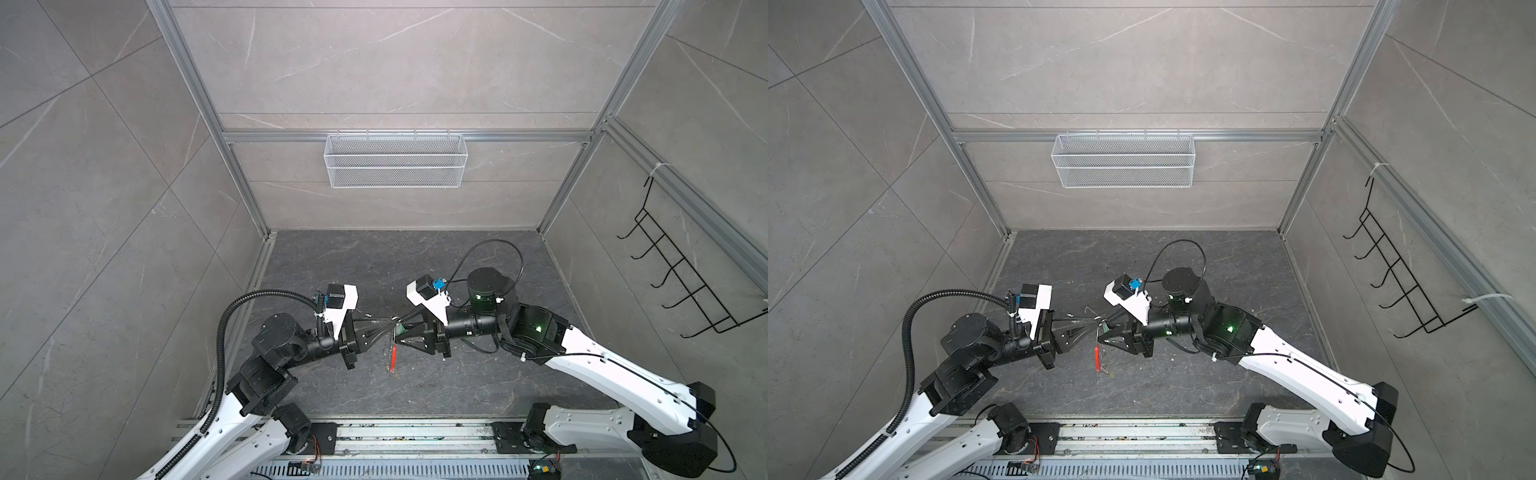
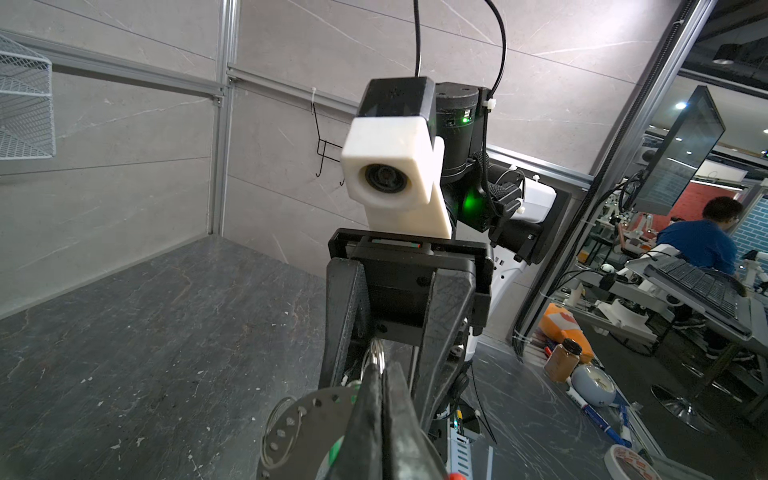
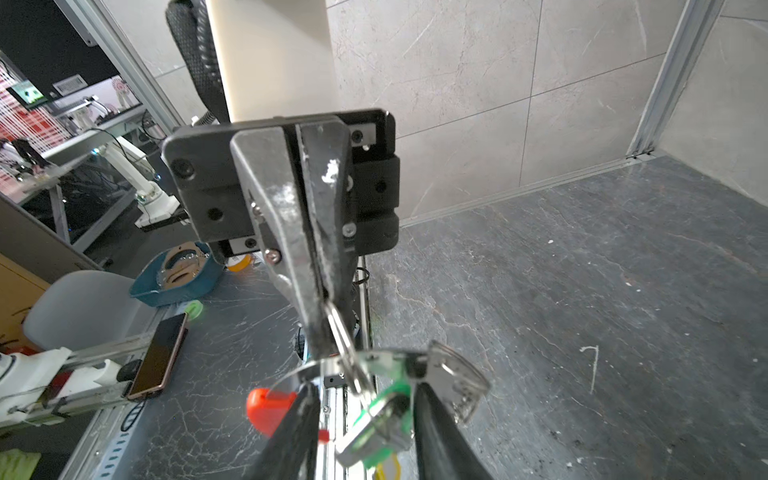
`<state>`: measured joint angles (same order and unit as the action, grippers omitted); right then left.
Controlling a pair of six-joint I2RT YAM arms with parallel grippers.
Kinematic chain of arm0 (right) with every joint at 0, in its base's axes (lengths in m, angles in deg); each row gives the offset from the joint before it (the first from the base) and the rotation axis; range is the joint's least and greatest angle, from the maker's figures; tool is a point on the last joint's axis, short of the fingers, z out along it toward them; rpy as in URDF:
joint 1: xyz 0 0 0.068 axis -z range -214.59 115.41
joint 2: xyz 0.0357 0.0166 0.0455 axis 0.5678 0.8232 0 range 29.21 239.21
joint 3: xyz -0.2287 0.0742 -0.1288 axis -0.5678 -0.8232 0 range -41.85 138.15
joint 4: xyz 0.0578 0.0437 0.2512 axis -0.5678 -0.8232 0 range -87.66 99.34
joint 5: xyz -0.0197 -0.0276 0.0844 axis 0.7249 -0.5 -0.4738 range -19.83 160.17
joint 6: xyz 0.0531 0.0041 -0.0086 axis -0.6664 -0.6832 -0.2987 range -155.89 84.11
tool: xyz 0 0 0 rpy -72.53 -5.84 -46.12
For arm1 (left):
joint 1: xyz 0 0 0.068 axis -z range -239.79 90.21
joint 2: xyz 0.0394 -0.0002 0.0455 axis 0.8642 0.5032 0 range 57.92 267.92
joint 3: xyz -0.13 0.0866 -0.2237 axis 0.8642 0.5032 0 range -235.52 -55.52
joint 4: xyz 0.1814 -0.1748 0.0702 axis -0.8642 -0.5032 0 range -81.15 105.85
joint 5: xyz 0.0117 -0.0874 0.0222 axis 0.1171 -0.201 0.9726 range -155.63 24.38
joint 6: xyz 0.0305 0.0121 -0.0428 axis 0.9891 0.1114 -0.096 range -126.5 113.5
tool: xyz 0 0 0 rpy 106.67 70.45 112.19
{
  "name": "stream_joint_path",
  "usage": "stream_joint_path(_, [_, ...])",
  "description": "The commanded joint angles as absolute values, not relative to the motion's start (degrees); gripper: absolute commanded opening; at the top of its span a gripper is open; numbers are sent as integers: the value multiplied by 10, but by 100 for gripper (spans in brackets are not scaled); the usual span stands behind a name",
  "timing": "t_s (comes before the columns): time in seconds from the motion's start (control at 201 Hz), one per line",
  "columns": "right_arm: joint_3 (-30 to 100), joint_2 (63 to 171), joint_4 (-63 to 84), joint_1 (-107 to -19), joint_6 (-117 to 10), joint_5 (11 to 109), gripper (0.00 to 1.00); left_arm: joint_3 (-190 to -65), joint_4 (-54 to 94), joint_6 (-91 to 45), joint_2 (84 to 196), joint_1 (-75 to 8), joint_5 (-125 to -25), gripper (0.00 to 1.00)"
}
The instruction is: Remove the keys from the keyring
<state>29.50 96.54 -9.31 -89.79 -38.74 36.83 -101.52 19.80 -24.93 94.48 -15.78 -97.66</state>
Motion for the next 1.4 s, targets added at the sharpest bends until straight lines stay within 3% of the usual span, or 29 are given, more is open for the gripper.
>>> stream_joint_path(0.0, [310, 967, -105, -905, -380, 391, 30, -1013, 242, -257, 936, -158, -968, 0])
stream_joint_path(0.174, [315, 969, -117, -911, -372, 410, 0, -1007, 251, -262, 931, -157, -947, 0])
stream_joint_path(0.518, [318, 997, -108, -960, -355, 437, 0, -971, 329, -292, 923, -158, -890, 0])
stream_joint_path(0.932, [317, 1003, -131, -972, -359, 466, 0, -964, 323, -282, 924, -158, -916, 0])
stream_joint_path(0.976, [320, 996, -140, -972, -359, 468, 8, -969, 307, -276, 921, -158, -918, 0])
stream_joint_path(1.046, [322, 980, -153, -972, -356, 482, 33, -971, 296, -270, 917, -158, -921, 0])
stream_joint_path(1.096, [319, 964, -161, -971, -352, 497, 41, -973, 289, -267, 914, -158, -920, 0])
stream_joint_path(1.25, [309, 918, -175, -949, -346, 521, 51, -974, 281, -263, 911, -158, -922, 0])
stream_joint_path(1.395, [289, 892, -111, -875, -400, 426, 55, -975, 286, -263, 917, -158, -935, 0])
